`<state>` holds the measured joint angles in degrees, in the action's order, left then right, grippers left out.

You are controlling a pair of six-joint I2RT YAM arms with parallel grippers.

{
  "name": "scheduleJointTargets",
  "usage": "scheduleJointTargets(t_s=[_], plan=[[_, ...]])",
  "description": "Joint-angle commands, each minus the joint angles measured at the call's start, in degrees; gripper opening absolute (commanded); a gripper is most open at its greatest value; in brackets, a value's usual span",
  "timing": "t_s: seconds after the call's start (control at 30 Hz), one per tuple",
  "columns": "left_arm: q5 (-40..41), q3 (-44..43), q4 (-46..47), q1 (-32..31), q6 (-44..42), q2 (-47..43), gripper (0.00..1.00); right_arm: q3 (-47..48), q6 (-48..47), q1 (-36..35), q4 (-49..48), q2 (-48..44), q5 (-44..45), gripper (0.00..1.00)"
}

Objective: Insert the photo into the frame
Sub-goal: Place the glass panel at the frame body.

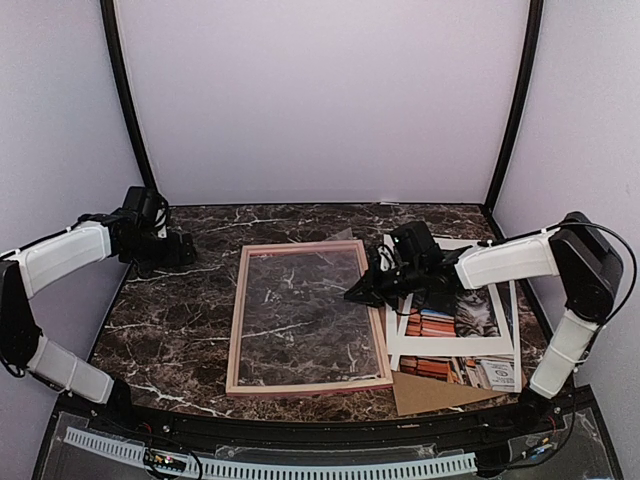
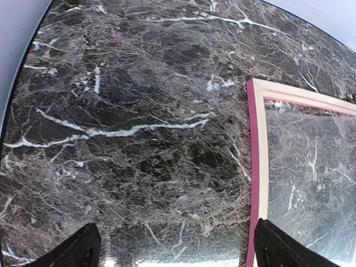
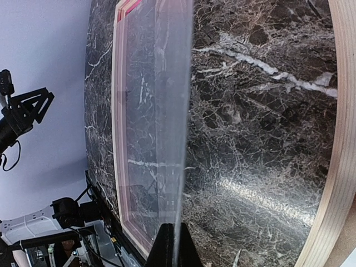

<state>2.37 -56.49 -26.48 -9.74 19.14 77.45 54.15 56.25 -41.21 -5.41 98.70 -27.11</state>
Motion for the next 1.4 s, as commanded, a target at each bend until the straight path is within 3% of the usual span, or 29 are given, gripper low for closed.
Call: scheduleJointTargets(t_s=[0.0,0.43,1.37], plan=[[-2.0,1.9,2.9,-2.8,1.6,0.9,0.99,0.1,0.1,0.3,-6.3,0.5,2.7,0.00],[-10.2,5.1,9.9,-7.4,4.9,5.0,0.99,2.4,-3.5,0.7,-3.8,2.8,3.4,0.00],[-10.9,8.3,12.8,-9.1,5.6,6.5,0.99,8.4,-10.1,0.7,1.8,5.2,3.3,0.00]])
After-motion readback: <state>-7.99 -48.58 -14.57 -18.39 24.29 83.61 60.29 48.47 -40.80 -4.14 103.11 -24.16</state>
